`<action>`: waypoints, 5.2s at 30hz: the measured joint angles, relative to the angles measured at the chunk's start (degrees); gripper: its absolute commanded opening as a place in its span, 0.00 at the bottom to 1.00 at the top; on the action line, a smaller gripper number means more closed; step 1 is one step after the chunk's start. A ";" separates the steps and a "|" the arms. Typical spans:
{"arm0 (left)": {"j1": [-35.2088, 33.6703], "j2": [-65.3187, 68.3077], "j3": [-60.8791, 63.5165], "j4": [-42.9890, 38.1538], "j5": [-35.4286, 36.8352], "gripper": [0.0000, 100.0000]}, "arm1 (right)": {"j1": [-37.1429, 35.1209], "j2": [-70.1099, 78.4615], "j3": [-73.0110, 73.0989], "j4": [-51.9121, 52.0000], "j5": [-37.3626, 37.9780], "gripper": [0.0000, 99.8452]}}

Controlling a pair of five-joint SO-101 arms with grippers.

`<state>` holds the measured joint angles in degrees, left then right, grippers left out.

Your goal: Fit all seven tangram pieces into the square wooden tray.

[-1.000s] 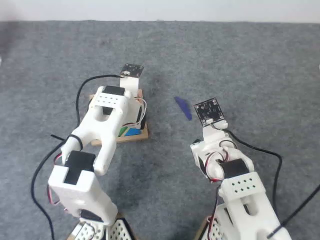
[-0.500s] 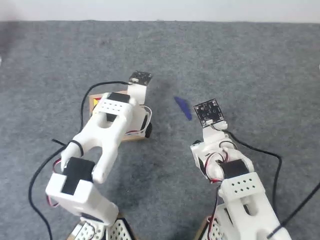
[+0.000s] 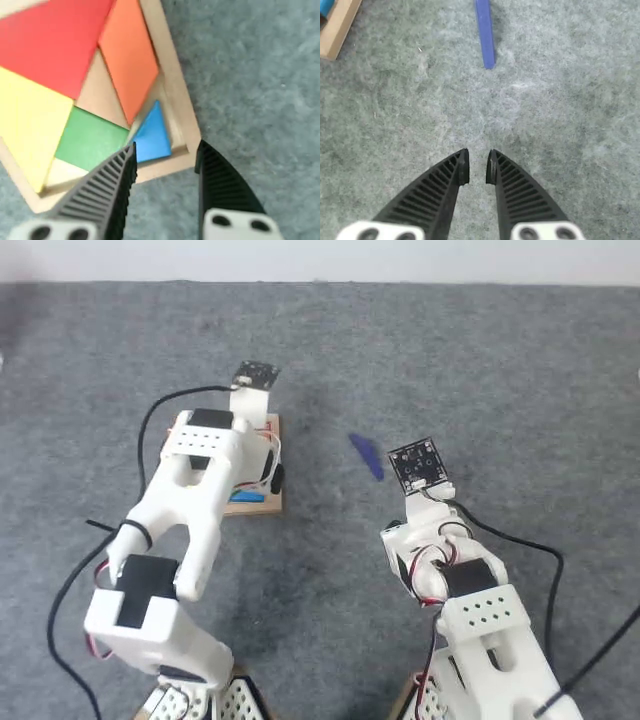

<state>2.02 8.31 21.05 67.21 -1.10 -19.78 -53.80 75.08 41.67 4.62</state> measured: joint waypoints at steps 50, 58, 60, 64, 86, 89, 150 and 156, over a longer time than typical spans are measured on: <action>-0.79 6.77 0.18 3.52 -9.76 0.18 | 0.00 0.00 0.00 0.00 0.00 0.08; 5.54 5.89 1.67 3.87 -11.96 0.18 | 0.00 0.00 0.00 0.00 0.00 0.08; 7.47 5.89 1.85 4.04 -11.96 0.18 | 0.00 0.00 0.00 0.00 0.00 0.08; 9.32 5.80 1.93 4.75 -12.04 0.18 | 0.00 0.00 0.00 0.00 0.00 0.08; 8.79 4.31 6.86 5.89 -18.73 0.13 | 0.44 0.00 0.18 -1.14 0.00 0.08; 5.89 4.31 6.95 6.51 -21.45 0.13 | 0.44 0.00 0.18 -1.14 0.00 0.08; -12.75 -8.00 5.63 7.82 -22.51 0.15 | 0.35 0.00 0.18 -1.14 0.00 0.08; -8.97 -8.00 5.63 7.91 -22.68 0.15 | 0.35 0.00 0.18 -1.14 0.00 0.08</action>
<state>-6.95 0.31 26.68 75.12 -23.78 -19.43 -53.80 75.25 40.53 4.62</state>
